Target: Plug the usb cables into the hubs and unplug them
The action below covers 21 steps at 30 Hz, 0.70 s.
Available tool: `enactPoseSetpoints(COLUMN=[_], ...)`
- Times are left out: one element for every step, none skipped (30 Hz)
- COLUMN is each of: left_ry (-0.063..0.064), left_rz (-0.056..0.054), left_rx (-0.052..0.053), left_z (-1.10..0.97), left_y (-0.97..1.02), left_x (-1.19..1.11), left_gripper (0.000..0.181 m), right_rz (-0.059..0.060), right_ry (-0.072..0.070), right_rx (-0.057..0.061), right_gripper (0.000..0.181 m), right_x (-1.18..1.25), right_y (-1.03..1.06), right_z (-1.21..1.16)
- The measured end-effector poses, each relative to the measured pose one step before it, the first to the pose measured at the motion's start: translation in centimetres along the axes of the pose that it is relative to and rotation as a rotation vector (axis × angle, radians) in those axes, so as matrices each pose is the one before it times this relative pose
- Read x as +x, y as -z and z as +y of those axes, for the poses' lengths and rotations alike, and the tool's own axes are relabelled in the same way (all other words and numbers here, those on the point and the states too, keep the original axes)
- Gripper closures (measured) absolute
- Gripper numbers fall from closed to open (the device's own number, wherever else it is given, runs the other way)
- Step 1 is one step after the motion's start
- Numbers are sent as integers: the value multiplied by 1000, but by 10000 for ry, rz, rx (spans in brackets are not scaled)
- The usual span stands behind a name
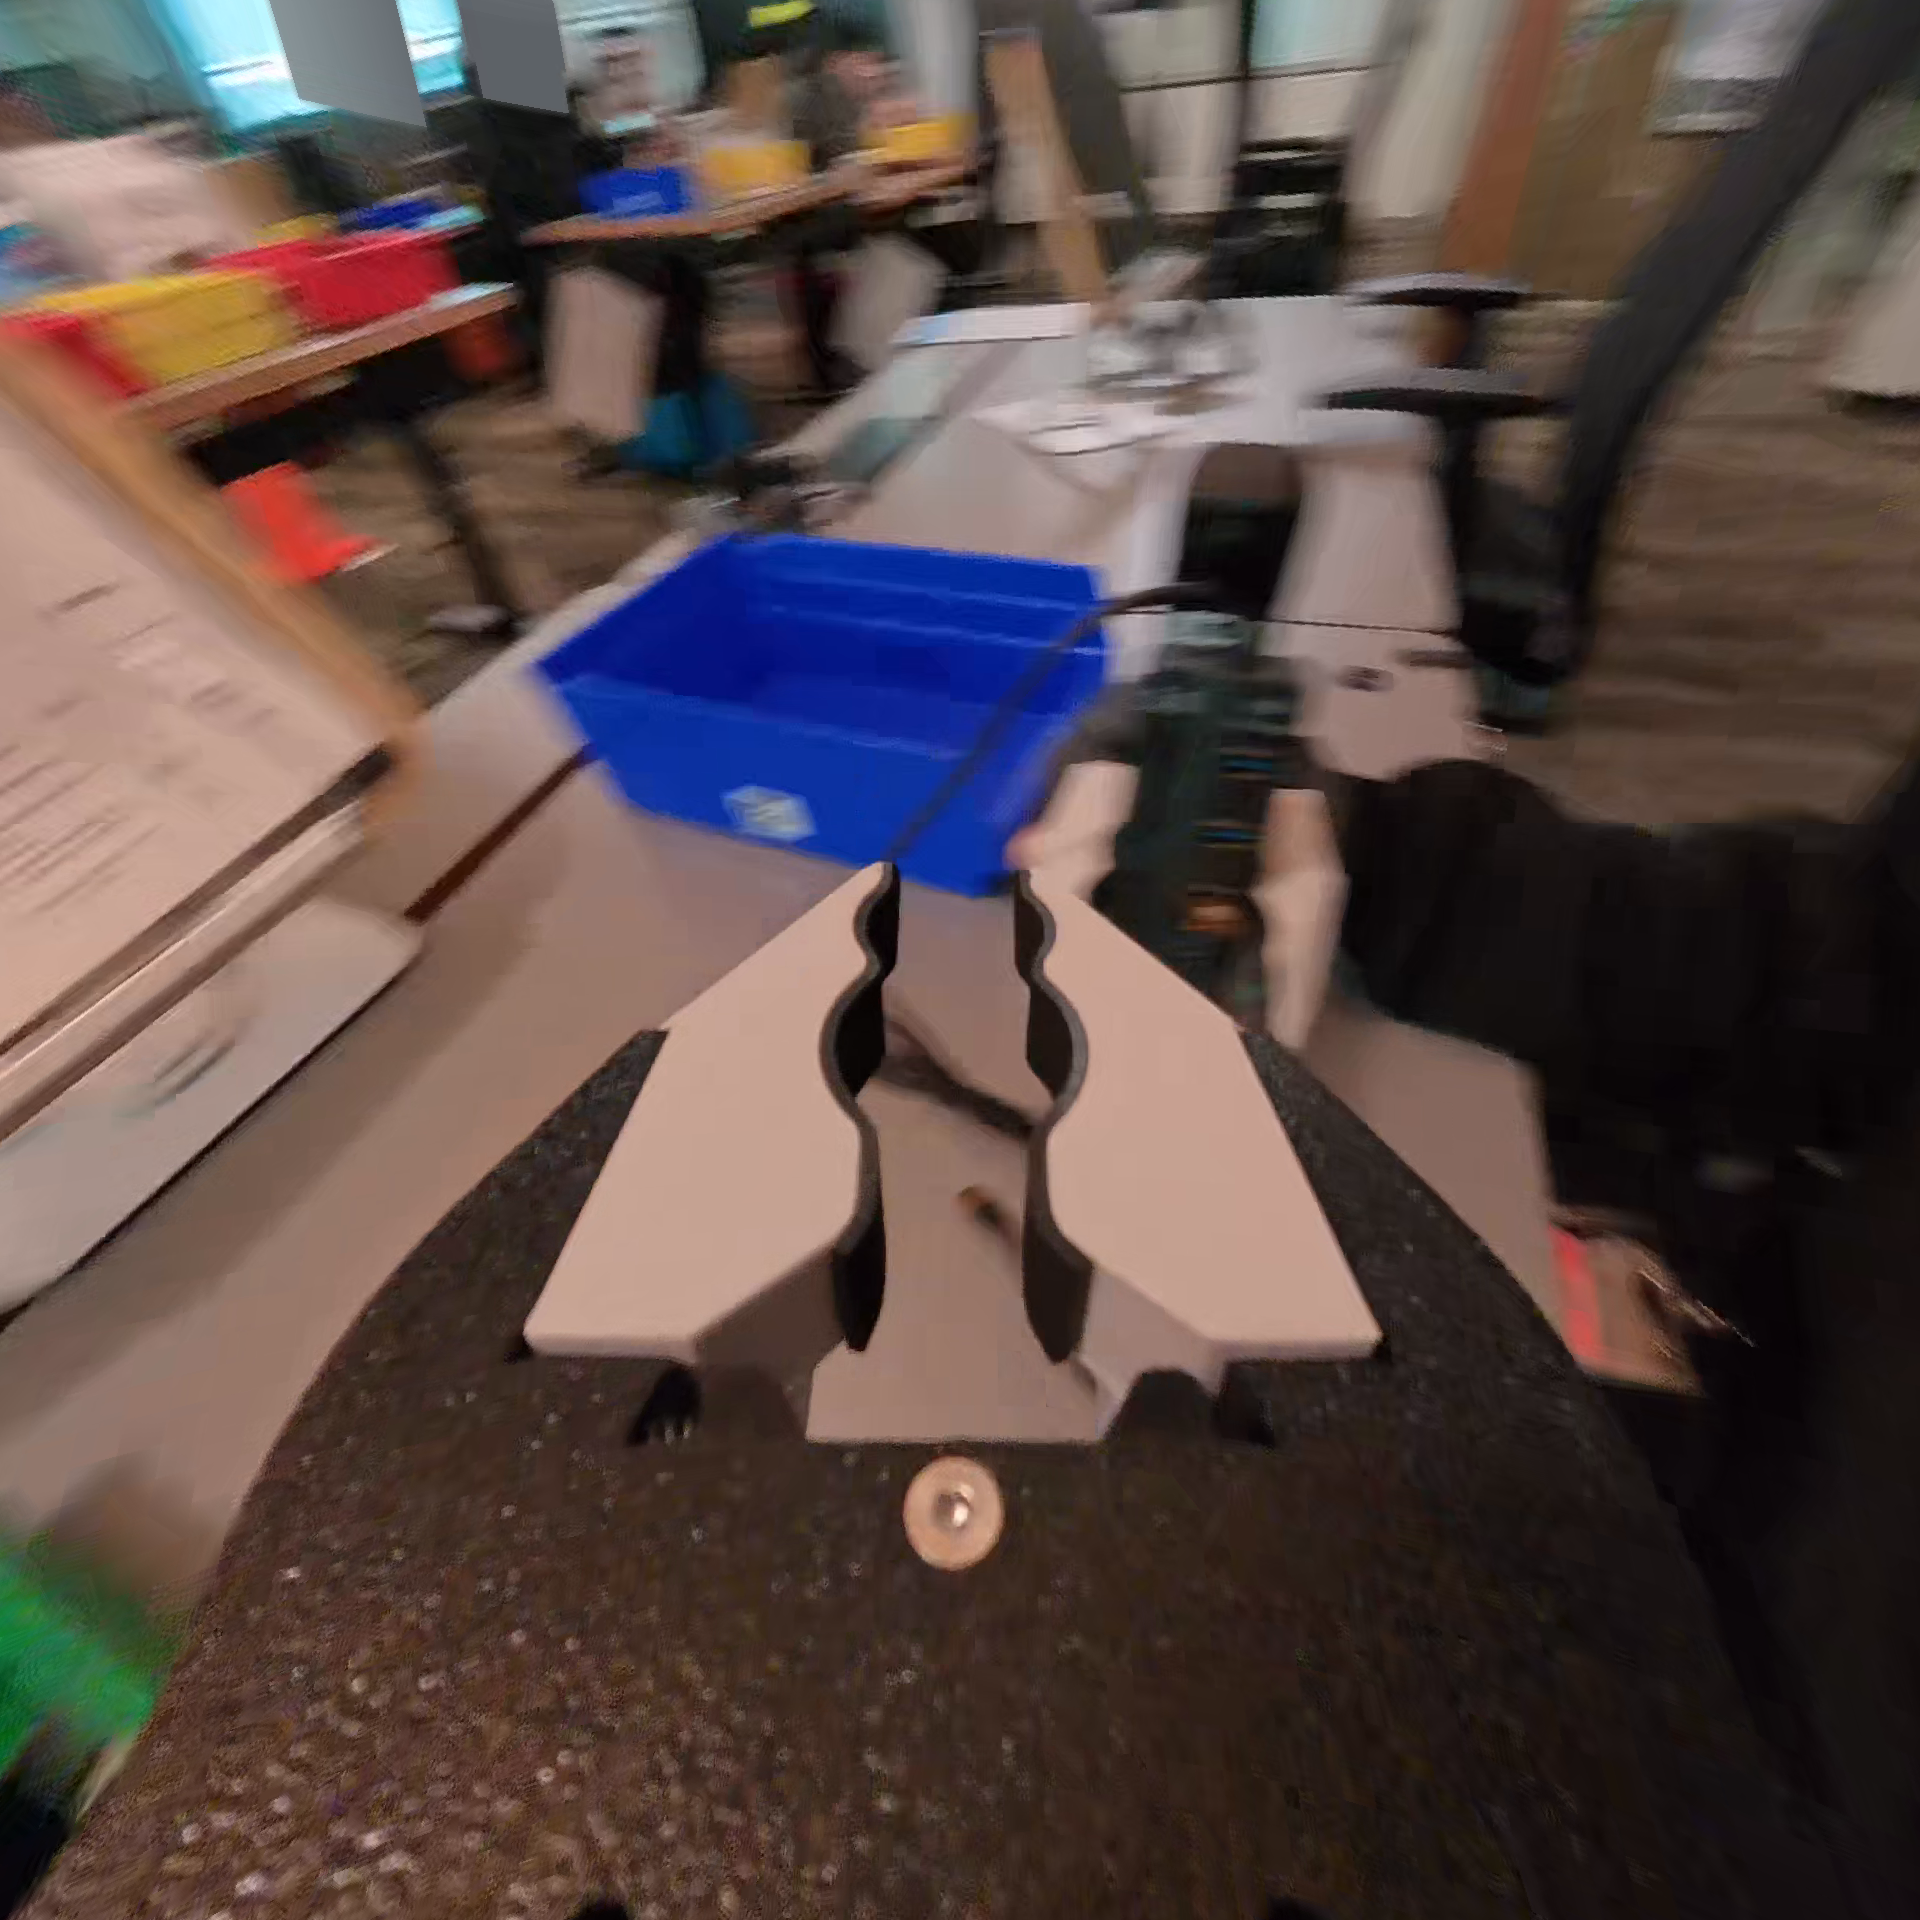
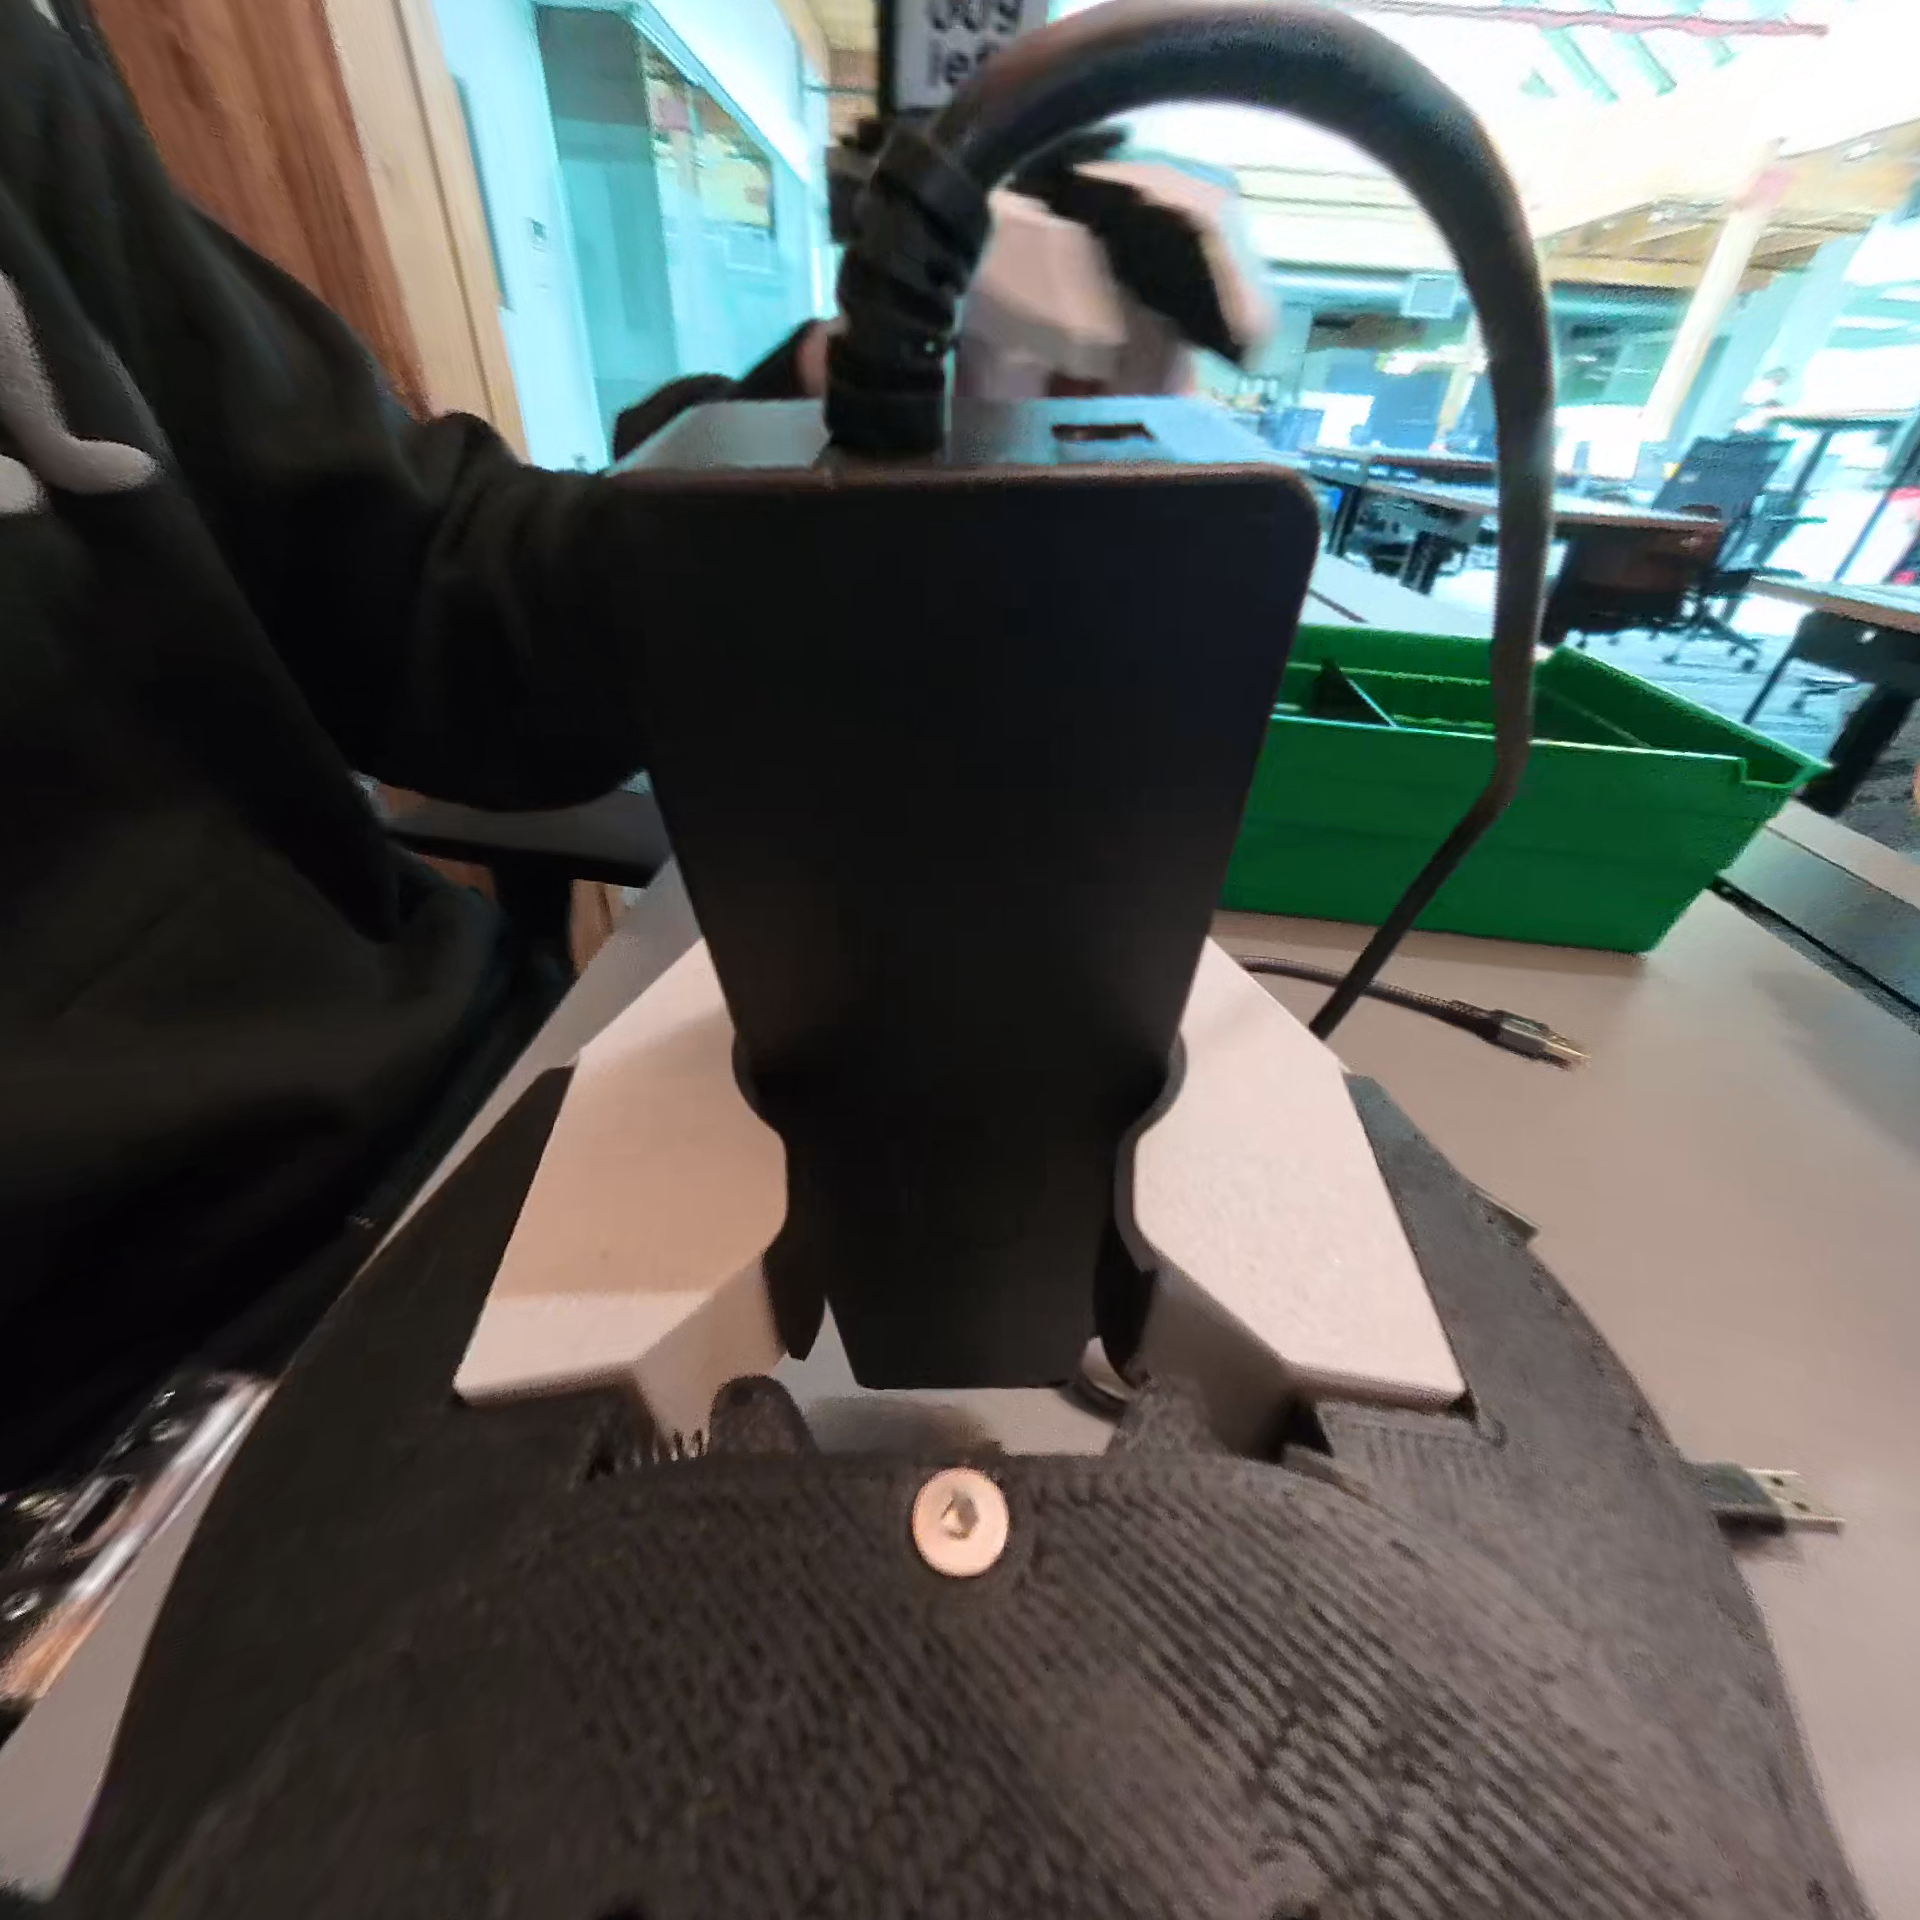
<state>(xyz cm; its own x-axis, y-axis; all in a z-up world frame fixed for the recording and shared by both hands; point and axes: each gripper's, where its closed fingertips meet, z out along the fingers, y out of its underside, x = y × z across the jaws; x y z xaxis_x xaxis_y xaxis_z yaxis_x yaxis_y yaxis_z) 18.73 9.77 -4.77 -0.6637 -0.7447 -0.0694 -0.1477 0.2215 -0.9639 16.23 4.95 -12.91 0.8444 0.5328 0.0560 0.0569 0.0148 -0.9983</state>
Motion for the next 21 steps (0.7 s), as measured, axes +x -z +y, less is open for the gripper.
enactPoseSetpoints(left_ry=[507,384,180,98,62,-15,-24,-15,23,53,62,78,121,166,148,150,145,138,124,119,109], left_rz=[-1251,-1025,-605,-392,-227,-92,33,224,213,82,3,-4,-41,-73,11,-33,-212,-456,-657,-702,-485], left_rx=[-405,-658,-858,-958,-935,-684,-441,-431,-470,-530,-517,-333,-203,-45,-8,-173,-196,-31,106,118,32], left_z=[797,1266,1607,1696,1577,1109,707,616,619,682,653,446,347,186,209,471,482,235,-24,-134,-110], left_y=[359,-48,-403,-655,-891,-1070,-1195,-1301,-1360,-1348,-1252,-1105,-932,-777,-605,-413,-167,84,218,184,2], left_x=[-2672,-2197,-1352,-823,-407,-79,205,489,396,73,-144,-210,-316,-375,-214,-241,-469,-806,-1152,-1258,-957], left_gripper=[162,160,156,150,144,142,142,142,142,141,140,140,141,142,143,143,142,140,140,140,140], right_rz=[-8,-121,-204,-37,4,-74,50,127,-7,15,104,45,-20,38,12,-21,33,49,42,27,22], right_ry=[26,-15,-96,-45,-46,-58,38,92,-14,-43,25,24,10,32,22,5,27,25,9,10,33], right_rx=[47,-76,-26,67,86,101,76,-33,-123,-100,-79,-90,-49,1,-17,-16,17,10,-22,-39,-43], right_gripper=[119,119,119,119,119,119,119,119,119,119,119,119,119,120,120,120,120,120,120,120,120], right_x=[-47,-184,-286,-47,39,-86,76,177,13,56,180,70,-52,35,-1,-48,37,68,70,55,36], right_y=[368,298,255,219,143,56,-42,-57,-57,-52,-64,-74,-69,-51,-10,9,17,5,7,-25,-52], right_z=[-193,8,13,-76,-94,-108,-98,53,234,232,178,181,104,14,11,1,-45,-35,31,53,45])
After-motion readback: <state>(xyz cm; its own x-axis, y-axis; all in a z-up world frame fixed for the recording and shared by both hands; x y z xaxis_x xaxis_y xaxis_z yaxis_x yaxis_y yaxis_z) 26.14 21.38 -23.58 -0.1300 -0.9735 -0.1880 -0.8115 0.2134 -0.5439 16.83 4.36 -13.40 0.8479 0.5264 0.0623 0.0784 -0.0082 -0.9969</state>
